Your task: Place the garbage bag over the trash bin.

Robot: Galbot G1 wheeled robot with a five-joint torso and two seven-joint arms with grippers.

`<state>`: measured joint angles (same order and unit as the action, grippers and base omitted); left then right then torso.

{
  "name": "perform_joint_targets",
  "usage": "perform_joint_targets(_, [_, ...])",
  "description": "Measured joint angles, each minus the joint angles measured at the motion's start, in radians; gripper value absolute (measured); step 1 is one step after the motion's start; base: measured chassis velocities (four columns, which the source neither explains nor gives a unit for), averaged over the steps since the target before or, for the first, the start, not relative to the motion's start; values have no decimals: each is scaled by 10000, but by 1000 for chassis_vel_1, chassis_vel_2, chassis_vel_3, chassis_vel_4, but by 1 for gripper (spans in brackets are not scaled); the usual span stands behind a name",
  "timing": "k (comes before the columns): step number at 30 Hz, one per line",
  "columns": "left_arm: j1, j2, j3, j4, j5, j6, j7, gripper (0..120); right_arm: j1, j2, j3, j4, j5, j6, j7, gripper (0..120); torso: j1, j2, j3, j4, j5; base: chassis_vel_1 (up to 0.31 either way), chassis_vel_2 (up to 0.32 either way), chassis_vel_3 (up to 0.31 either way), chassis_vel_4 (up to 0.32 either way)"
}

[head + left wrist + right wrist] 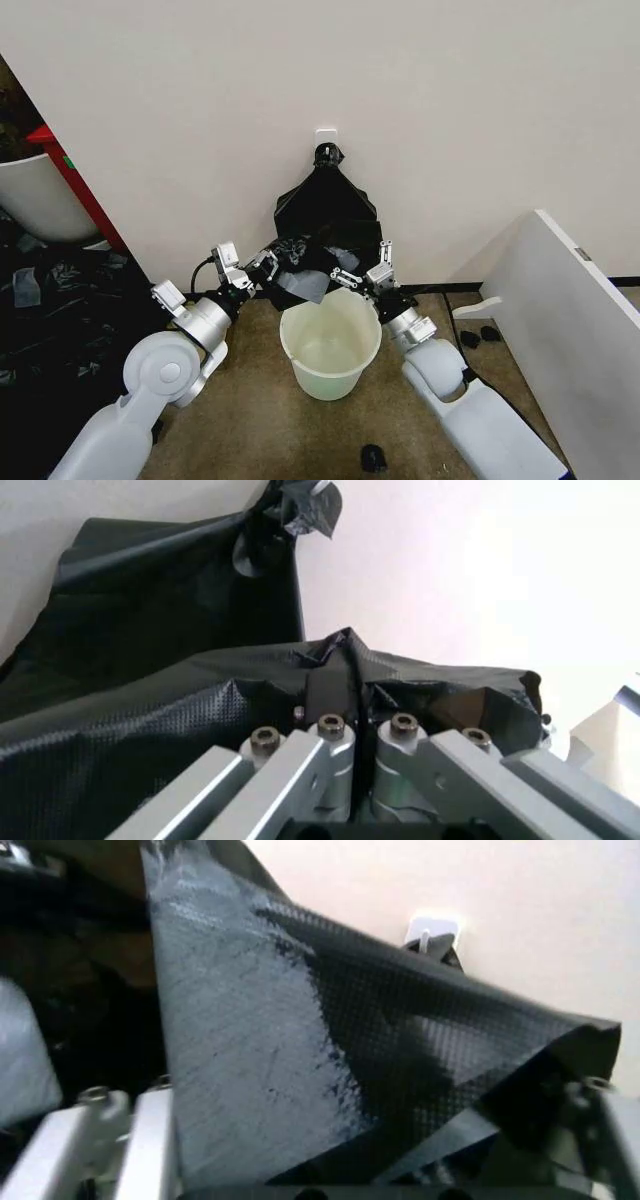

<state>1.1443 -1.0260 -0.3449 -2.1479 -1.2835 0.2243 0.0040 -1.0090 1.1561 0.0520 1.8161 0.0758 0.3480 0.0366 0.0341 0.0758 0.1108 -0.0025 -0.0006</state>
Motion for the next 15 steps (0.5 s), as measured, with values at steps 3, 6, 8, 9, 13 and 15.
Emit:
perform_joint_targets(3, [0,7,-34,-42,0,0,0,0,-113,-38,-14,238,105,-376,270,55,0,0,0,-1,0,0,0,0,0])
perform_joint_targets(6, [-16,11,-86,-70,-2,-12,0,0,-257,-77,-80,510,432,-788,573,43,0,0,0,-1,-1,0,0,0,0])
perform_joint_targets(8, [-34,6,-114,-92,-7,-22,0,0,-326,-94,-129,674,759,-982,668,38,0,0,0,-1,0,0,0,0,0])
perform_joint_targets(9, [-46,-1,-134,-104,-10,-29,0,0,-370,-107,-170,786,1018,-1113,744,32,0,0,0,0,-1,0,0,0,0])
perform_joint_targets(13, [-96,-74,-245,-135,-37,-121,0,0,-566,-221,-235,1210,2095,-1707,993,13,0,0,0,0,-1,0,0,0,0])
perform_joint_targets(15, [-120,-96,-283,-137,-52,-176,4,0,-619,-271,-213,1259,2226,-1807,997,8,0,0,0,0,0,0,0,0,0])
